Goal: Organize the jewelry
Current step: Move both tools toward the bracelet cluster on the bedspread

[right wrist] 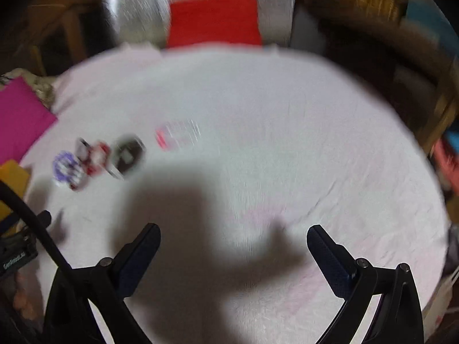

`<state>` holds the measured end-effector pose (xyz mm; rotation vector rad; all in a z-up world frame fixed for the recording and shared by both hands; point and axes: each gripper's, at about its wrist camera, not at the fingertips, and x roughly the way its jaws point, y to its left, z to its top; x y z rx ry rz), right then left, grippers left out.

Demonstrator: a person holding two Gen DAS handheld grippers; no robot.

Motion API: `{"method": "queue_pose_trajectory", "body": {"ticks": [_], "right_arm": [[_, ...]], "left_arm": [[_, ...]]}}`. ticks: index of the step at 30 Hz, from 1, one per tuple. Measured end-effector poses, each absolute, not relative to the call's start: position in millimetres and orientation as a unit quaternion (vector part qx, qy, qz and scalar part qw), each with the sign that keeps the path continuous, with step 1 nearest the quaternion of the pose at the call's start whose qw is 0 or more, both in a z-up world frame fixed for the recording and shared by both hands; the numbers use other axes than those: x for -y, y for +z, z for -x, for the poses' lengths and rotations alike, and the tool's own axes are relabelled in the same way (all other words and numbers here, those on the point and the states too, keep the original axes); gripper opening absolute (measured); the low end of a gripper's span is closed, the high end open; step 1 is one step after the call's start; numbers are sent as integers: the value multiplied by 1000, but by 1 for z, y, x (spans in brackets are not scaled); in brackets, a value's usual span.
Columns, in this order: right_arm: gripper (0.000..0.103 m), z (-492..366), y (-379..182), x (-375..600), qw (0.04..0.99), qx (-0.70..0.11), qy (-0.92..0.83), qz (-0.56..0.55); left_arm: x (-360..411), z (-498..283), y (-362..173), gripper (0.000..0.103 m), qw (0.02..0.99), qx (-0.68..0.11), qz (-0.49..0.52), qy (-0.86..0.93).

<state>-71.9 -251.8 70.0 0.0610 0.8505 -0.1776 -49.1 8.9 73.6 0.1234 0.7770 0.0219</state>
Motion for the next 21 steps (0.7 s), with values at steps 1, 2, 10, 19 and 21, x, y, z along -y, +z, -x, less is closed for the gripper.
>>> {"method": "queue_pose_trajectory", "body": {"ticks": [1, 2, 10, 19, 21], "right_arm": [[103, 79, 80, 248, 915, -394, -83, -24], [103, 92, 97, 241, 928, -365, -74, -16], [103, 147, 168, 204, 968, -248, -41, 5], [103, 122, 148, 196, 957, -277, -24, -78], [103, 114, 138, 195, 954, -291, -14, -72]], "left_arm": [[-11, 58, 86, 103, 930, -363, -62, 12], [-13, 69, 99, 103, 936, -345, -64, 17], [-43, 117, 159, 103, 963, -263, -40, 37], [-48, 115, 152, 103, 963, -258, -56, 47], [-48, 114, 151, 103, 963, -258, -56, 45]]}}
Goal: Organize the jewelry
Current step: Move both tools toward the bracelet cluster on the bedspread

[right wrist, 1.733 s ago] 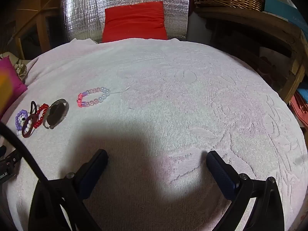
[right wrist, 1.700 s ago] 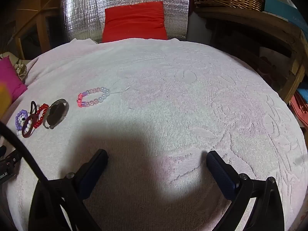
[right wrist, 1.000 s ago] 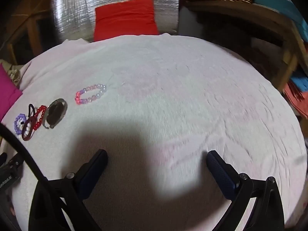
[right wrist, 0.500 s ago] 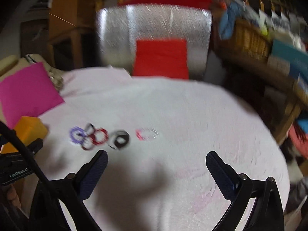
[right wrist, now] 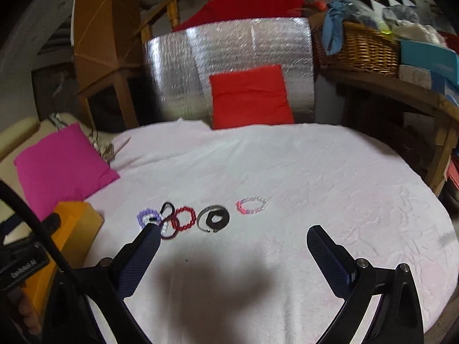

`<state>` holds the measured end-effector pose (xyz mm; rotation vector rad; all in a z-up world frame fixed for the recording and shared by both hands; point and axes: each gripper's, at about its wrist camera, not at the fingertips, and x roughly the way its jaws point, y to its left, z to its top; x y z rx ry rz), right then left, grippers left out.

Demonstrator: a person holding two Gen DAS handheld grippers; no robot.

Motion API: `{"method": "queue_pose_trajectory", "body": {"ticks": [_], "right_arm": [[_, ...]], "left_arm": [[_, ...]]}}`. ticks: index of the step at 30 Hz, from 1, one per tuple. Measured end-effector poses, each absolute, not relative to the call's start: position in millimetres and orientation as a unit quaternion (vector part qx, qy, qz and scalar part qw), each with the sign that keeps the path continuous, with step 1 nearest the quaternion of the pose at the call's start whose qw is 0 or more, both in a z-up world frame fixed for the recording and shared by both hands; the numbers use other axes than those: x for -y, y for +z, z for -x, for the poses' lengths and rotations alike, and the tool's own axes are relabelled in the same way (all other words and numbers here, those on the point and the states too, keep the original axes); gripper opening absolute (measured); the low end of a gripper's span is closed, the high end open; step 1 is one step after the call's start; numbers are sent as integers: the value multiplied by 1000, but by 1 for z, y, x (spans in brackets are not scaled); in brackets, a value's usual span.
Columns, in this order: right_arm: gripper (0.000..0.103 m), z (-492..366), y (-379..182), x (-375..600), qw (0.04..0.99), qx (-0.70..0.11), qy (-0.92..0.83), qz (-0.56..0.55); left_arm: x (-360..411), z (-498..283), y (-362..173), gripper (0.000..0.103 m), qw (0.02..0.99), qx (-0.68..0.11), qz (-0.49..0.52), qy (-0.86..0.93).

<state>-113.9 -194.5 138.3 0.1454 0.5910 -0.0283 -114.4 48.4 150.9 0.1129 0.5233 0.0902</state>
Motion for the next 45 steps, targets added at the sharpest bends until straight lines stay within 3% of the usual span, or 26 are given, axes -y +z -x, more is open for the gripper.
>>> {"method": "queue_pose_trajectory", "body": {"ticks": [45], "right_arm": [[103, 92, 122, 192, 941, -326, 27, -85]], "left_arm": [[-42, 95, 129, 103, 956, -284, -55, 50]]}}
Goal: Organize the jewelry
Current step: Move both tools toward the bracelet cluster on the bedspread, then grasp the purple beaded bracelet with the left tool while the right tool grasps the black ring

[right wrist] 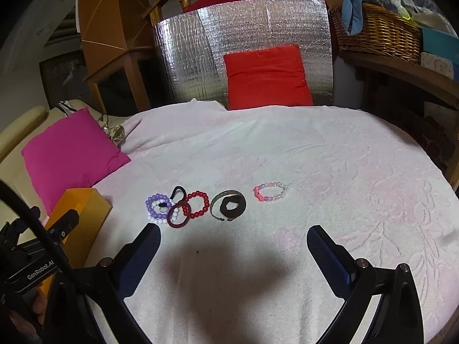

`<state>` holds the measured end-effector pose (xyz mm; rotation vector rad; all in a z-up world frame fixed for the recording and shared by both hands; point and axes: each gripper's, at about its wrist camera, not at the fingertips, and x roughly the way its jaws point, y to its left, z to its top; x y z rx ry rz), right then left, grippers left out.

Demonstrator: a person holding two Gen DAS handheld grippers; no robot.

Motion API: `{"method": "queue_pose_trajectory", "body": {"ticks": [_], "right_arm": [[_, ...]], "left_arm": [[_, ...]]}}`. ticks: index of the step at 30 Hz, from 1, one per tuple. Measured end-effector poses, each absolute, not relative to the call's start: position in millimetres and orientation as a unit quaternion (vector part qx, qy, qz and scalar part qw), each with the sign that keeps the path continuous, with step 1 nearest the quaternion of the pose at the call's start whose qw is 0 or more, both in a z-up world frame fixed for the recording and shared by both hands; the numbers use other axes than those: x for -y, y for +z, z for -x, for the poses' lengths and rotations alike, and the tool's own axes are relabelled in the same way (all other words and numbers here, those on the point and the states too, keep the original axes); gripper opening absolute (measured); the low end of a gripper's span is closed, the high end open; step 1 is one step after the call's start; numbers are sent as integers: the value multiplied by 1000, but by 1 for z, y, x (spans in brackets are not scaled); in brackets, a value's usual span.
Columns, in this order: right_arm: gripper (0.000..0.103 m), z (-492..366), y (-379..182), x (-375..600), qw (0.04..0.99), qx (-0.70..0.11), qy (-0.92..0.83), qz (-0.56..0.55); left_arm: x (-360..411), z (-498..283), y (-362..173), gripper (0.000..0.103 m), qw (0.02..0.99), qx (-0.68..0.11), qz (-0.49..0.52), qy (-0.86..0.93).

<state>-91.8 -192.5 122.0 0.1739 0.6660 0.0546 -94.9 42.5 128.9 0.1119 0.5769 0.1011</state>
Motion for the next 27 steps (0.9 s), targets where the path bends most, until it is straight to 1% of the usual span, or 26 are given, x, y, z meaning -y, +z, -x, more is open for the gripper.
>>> {"method": "queue_pose_trajectory", "body": {"ticks": [6, 9, 14, 15, 17, 18, 22, 23, 25, 26, 27], "right_arm": [[103, 81, 117, 193, 937, -337, 36, -90], [97, 69, 110, 198, 930, -350, 44, -103], [76, 35, 87, 210, 903, -402, 49, -145], [74, 29, 82, 212, 898, -410, 49, -154], [68, 15, 72, 215, 887, -424, 48, -175], [66, 7, 68, 215, 884, -428, 49, -180], [47, -18, 56, 207, 879, -441, 54, -172], [43, -26, 51, 205, 876, -448, 56, -172], [40, -35, 46, 203, 873, -452, 56, -176], [38, -38, 44, 202, 871, -455, 56, -178], [35, -42, 42, 202, 870, -455, 56, -180]], "left_arm": [[-50, 86, 121, 103, 952, -297, -51, 56], [-58, 75, 113, 103, 946, -316, -38, 58], [-66, 52, 92, 103, 938, -341, -29, 60], [-67, 47, 88, 103, 936, -347, -23, 55], [-66, 39, 82, 103, 934, -354, -13, 44], [-64, 34, 78, 103, 933, -357, -10, 37], [-54, 23, 71, 103, 933, -358, -13, 18], [-52, 21, 70, 103, 934, -356, -15, 16], [-47, 16, 67, 102, 935, -355, -14, 5], [-45, 12, 66, 101, 934, -357, -10, -2], [-44, 8, 64, 97, 933, -361, -4, -9]]}}
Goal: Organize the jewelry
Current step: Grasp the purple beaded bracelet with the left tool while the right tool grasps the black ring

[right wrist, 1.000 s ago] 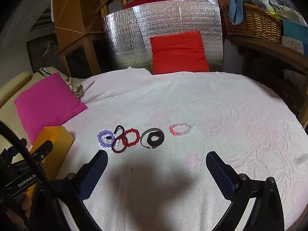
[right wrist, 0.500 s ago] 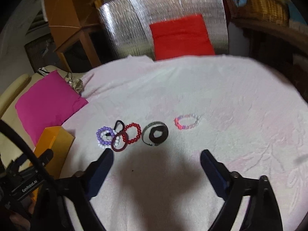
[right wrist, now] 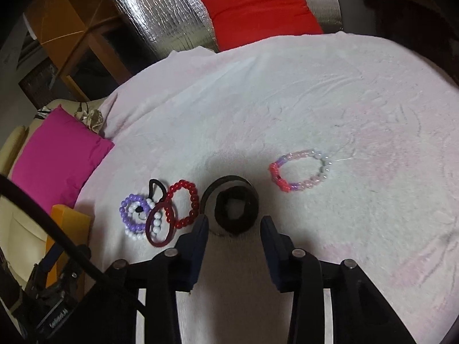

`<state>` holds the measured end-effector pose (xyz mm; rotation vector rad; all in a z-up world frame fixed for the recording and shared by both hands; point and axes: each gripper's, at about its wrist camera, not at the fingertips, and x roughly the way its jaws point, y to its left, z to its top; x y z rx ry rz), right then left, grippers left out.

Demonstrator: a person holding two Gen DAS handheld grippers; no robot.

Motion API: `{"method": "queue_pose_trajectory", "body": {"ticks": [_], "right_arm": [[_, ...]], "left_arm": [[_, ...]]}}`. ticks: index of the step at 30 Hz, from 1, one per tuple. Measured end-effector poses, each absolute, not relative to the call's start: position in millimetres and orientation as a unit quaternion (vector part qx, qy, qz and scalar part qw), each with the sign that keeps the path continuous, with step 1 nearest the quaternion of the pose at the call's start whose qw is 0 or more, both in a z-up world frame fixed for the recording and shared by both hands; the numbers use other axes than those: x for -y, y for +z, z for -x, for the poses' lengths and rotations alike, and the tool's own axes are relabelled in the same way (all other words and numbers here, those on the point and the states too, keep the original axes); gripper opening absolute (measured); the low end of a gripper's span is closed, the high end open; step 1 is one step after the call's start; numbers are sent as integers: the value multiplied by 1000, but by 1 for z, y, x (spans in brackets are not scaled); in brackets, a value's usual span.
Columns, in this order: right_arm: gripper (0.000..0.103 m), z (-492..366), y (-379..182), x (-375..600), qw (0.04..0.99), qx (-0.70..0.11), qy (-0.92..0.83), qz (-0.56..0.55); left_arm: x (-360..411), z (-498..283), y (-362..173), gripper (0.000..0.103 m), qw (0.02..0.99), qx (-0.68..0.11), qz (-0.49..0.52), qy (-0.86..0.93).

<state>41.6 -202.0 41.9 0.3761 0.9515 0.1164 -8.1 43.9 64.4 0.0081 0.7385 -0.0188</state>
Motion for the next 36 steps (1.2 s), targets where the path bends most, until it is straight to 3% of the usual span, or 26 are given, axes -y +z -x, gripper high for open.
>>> {"method": "queue_pose_trajectory", "body": {"ticks": [4, 11, 14, 16, 17, 18, 20, 22, 24, 26, 28, 32, 33, 34, 36], "right_arm": [[18, -48, 35, 203, 866, -466, 46, -178], [6, -47, 36, 214, 867, -457, 37, -195], [6, -45, 42, 219, 868, -450, 42, -207], [6, -43, 45, 223, 868, -447, 46, -211], [6, -42, 47, 226, 870, -444, 45, -212], [6, -41, 48, 228, 870, -443, 43, -213], [6, -40, 47, 238, 864, -443, 42, -234], [7, -41, 47, 247, 860, -440, 43, -255], [19, -42, 46, 249, 855, -445, 44, -263], [38, -44, 45, 247, 853, -445, 49, -269], [43, -45, 44, 241, 853, -446, 55, -266], [40, -50, 39, 221, 862, -452, 55, -225], [36, -53, 35, 216, 861, -457, 49, -217], [24, -56, 30, 214, 860, -462, 46, -212], [16, -58, 25, 210, 863, -465, 41, -194]], "left_arm": [[-38, -11, 54, 90, 923, -384, 12, -15], [-37, -45, 41, 71, 914, -405, 34, -9], [-43, -61, 28, 52, 905, -422, 56, -10], [-44, -67, 22, 49, 904, -424, 61, -12], [-41, -67, 24, 42, 908, -416, 55, -15], [-38, -68, 24, 29, 907, -416, 51, -30], [-34, -69, 21, 16, 904, -421, 55, -53], [-31, -67, 20, 13, 903, -422, 51, -58], [-29, -66, 23, 9, 905, -419, 50, -63], [-28, -64, 29, 9, 906, -414, 54, -68], [-28, -57, 36, 9, 908, -408, 51, -74], [-28, -47, 48, 9, 915, -392, 44, -82], [-29, -44, 51, 9, 916, -390, 43, -84], [-29, -41, 52, 9, 916, -389, 43, -85], [-30, -38, 56, 9, 917, -388, 42, -87]]}}
